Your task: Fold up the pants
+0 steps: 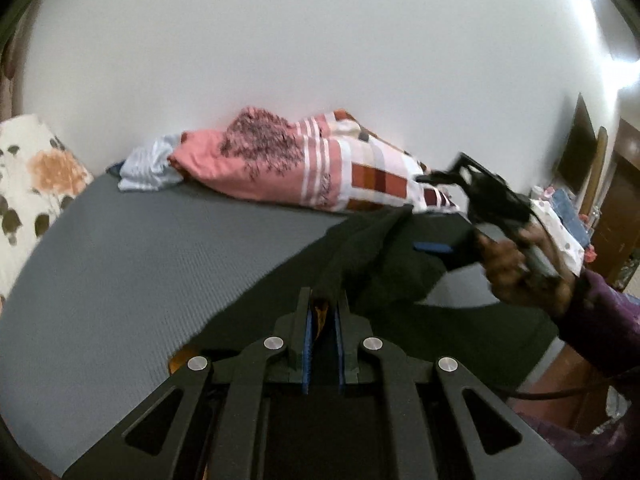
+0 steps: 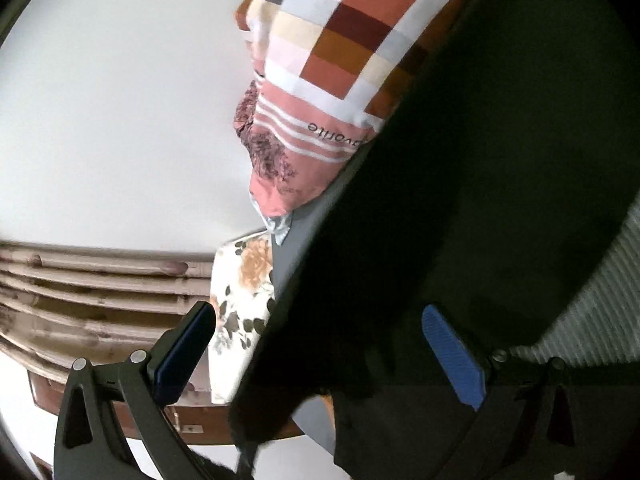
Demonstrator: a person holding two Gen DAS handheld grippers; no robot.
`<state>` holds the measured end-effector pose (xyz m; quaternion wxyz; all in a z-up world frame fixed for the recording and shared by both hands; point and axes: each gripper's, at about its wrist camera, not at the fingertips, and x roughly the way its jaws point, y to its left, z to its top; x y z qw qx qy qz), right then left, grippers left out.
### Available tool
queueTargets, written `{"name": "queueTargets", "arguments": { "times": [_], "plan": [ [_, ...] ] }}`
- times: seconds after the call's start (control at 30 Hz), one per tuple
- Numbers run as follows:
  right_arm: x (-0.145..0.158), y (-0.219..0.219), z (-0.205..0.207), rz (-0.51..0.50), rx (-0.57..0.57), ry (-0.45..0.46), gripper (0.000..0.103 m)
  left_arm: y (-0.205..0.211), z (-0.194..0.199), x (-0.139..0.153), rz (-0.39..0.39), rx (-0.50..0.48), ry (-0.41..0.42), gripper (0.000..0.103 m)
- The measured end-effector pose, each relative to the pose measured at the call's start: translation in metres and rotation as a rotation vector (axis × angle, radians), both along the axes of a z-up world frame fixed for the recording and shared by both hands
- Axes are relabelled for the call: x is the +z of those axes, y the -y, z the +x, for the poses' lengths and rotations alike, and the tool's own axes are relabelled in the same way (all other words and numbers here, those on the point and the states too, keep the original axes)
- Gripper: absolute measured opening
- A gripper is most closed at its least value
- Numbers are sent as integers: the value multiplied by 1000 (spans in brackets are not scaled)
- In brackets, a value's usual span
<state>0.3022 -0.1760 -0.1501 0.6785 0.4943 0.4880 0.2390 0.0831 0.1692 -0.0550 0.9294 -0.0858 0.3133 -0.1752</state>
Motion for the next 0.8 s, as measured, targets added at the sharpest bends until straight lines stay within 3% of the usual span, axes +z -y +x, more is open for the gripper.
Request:
{"name": "queueTargets", "arguments": {
  "times": [0.07,0.13,0.17,0.23,0.3,0.43,0.53,0.67,0.8],
  "plan": [
    [-9,4,11,18,-30,-25,101,1,-2,-3,2,-3,-14,9],
    [-20,9,20,55,-41,-58,89,0,-1,-7,-3,-5,-32,9],
    [-26,10,30,73,-39,-74,76,0,0,-10,-6,-3,-41,9],
    [-26,11,37,7,-28,-70,28,0,-1,-14,-14,-5,-60,10],
    [-19,8,34,-70,-11,-41,12,-2,-3,-16,-9,1,-70,10],
    [5,12,-13,-140,3,56,9,-22,-6,-14,-42,31,-101,10],
    [22,23,-79,-153,16,109,9,-37,-13,-17,-53,54,-143,11],
    [10,29,-156,-148,25,59,8,-42,-28,-29,-6,51,-208,11],
    [-14,27,-201,-156,20,-33,7,-37,-44,-47,58,33,-275,12]
  ]
}}
